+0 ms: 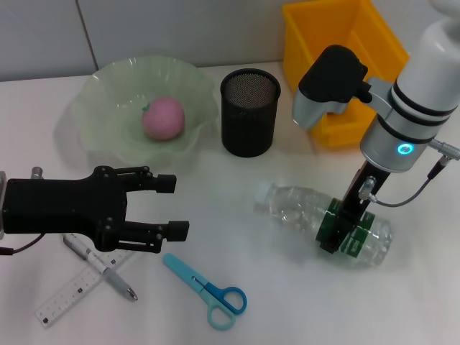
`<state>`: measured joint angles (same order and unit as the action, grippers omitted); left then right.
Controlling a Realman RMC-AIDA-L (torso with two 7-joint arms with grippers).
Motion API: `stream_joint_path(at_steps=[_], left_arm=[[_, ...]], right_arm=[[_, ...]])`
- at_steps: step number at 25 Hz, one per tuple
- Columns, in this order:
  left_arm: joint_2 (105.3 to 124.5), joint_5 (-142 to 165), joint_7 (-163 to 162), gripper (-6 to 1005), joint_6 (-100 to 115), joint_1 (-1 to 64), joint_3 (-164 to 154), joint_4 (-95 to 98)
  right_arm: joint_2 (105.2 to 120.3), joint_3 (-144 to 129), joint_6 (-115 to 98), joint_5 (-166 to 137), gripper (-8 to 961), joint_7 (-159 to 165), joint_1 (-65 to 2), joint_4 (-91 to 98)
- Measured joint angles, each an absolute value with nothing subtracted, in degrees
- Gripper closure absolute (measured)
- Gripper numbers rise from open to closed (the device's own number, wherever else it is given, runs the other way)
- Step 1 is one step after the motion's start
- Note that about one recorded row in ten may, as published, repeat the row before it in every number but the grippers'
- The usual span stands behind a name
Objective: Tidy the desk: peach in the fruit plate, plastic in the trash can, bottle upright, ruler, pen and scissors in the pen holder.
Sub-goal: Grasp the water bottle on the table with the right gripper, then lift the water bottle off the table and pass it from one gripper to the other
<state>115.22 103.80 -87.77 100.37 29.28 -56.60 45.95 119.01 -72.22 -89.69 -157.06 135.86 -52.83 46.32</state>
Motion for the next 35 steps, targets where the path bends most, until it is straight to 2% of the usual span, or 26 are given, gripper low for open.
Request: stream_joint_path(at_steps=[21,29,33,35], left_arm=[[115.49,103.8,-88.2,142,100.4,28.9,-56.1,46.1],[116.01,103.8,-89.1,143,99.7,28.7,-48.8,44.7],[117.74,103.7,-89.1,143,99.2,28.8,-38.0,42.4],[118.00,103.5,-89.0,143,99.2,28.9,-36.0,41.7]], right_arm=[[118.96,-68.0,-89.6,-155.5,180,134.4,-51.2,49.0],[118.71,-60.3,-92.8,-140.7,185,126.3,-42.8,61.6],[118.60,-54.9,-92.9,-125.3,185,116.4,-36.1,64.6],[118.55,-53.8,-92.9,-119.4,185,111.9,-33.9,64.3]])
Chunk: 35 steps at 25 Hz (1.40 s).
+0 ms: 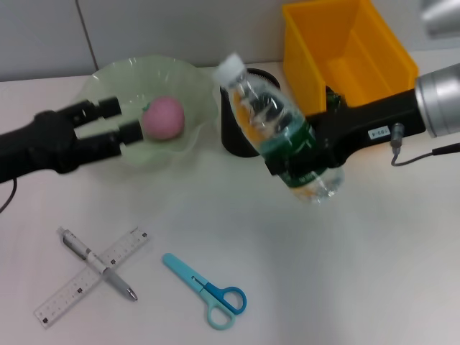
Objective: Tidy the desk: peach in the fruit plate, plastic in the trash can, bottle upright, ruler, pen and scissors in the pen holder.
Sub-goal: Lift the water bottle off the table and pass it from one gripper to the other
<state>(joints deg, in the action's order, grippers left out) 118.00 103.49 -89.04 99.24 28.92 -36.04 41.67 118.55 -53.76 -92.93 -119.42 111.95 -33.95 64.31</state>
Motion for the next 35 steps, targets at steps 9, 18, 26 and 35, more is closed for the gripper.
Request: stream_joint_path(at_steps=[9,18,26,35], left_arm=[[118.23,93.5,-87.3,143,98.9,30.8,-33.9,31.9],[118.70,91.8,-83.6,143,102.1,36.8,-36.0,24.7],[118.97,91.4,-81.2,143,103.0,38.7,-36.7,22.6],[119.03,91.2,-79.5,144,103.2,39.5,-36.8,21.7]], right_arm=[[118.77,-52.8,-94.0,-101.4,184,94.9,-29.5,55.2],[118.84,-53.4,-94.8,-97.5,184,86.9,-31.9,45.6],[118.83,-53.7,-94.5,-97.8,183,85.0,-33.9,41.8],[118.91,-54.1,-94.1,-98.6,183,84.7,-35.7,39.7]])
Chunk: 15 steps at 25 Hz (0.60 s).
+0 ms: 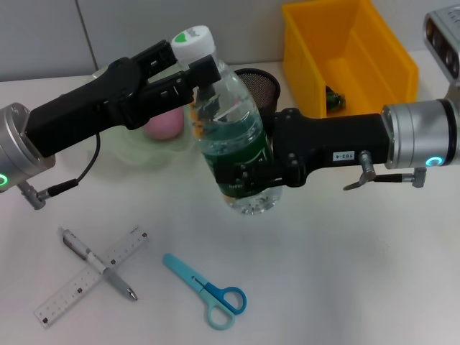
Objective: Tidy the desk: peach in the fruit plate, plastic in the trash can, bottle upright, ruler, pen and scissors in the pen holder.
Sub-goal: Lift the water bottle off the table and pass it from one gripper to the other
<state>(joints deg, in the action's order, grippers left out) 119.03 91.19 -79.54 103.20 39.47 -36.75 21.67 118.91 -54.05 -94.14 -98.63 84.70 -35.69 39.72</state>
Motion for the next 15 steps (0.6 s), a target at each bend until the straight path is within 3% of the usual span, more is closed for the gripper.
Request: stream_joint_path(at_steps=[11,15], left_arm=[[119.00,90.7,-78.1,144,103.3,39.7,-38.7,21.4],[118.99,90.3,-77.5,258,103.3,39.7,-38.7,20.8]], right_arm=[[118.91,-54.4,-93.7,-98.6,182,84.6,-36.1,39.2],[118.91,-54.4,-93.7,-98.7,182,84.6,-36.3,39.2]])
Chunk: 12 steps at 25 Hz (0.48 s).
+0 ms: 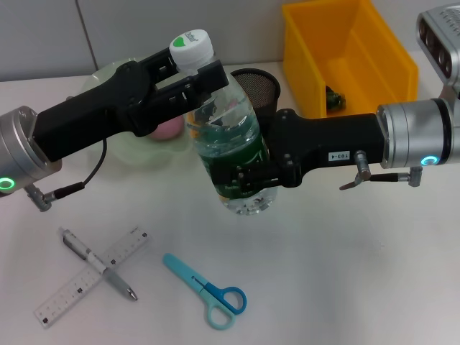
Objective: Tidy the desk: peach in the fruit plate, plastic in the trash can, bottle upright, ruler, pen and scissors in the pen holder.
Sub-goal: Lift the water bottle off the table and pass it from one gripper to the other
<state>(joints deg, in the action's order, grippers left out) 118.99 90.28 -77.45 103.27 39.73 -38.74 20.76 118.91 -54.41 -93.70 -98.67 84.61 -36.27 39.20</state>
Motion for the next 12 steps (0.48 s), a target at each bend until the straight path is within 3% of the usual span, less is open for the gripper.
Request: stream_joint_path(at_steps=[12], left_arm=[[119.04,90.1,-77.2,308,102.5,39.6,-38.6,20.0]], right_arm=[[118.91,-54.4,-94.2,-98.7,181,84.8,-36.3,39.2]])
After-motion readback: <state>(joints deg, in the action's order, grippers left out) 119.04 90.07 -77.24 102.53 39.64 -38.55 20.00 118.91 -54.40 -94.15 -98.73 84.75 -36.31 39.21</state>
